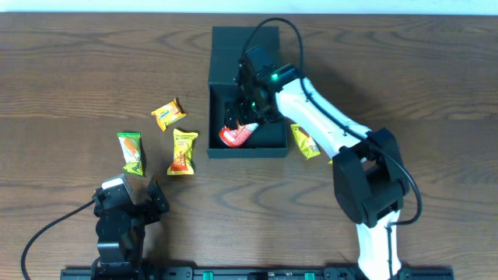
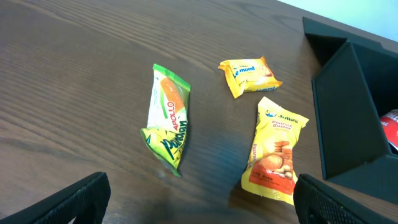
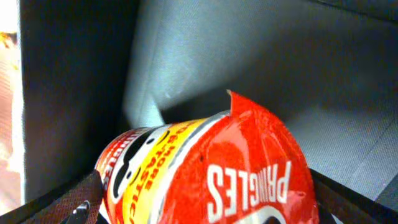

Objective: Pack container
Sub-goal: 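Lift the Pringles can and carry it over the black box, then lower the can into the box and release it with the right gripper, then push the can with the right gripper to lie flat in the box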

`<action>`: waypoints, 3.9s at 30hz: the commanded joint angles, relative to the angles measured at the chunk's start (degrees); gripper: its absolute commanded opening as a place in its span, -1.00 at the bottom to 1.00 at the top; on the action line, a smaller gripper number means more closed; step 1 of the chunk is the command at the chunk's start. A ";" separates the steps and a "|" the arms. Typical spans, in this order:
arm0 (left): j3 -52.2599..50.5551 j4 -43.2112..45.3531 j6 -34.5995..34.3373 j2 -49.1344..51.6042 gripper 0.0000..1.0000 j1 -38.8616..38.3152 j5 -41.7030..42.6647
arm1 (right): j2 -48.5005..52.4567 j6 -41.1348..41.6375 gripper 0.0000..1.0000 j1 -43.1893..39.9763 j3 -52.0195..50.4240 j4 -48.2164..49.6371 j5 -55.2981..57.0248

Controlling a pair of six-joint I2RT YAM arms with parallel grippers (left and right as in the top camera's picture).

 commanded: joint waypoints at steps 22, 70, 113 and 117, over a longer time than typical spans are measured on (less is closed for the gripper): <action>-0.81 0.15 1.25 -0.37 0.90 -0.24 0.00 | 0.63 -8.39 0.98 4.17 5.29 -4.92 17.62; -0.81 0.15 1.22 -0.37 0.91 -0.24 0.00 | 1.03 -3.76 -0.97 -0.63 5.62 -9.70 19.06; -0.81 0.15 1.25 -0.37 0.91 -0.24 0.00 | 4.76 -9.62 -0.97 0.09 5.44 2.29 11.85; -0.81 0.15 1.25 -0.37 0.91 -0.24 0.00 | 4.76 -13.99 -0.97 1.11 5.44 3.37 7.89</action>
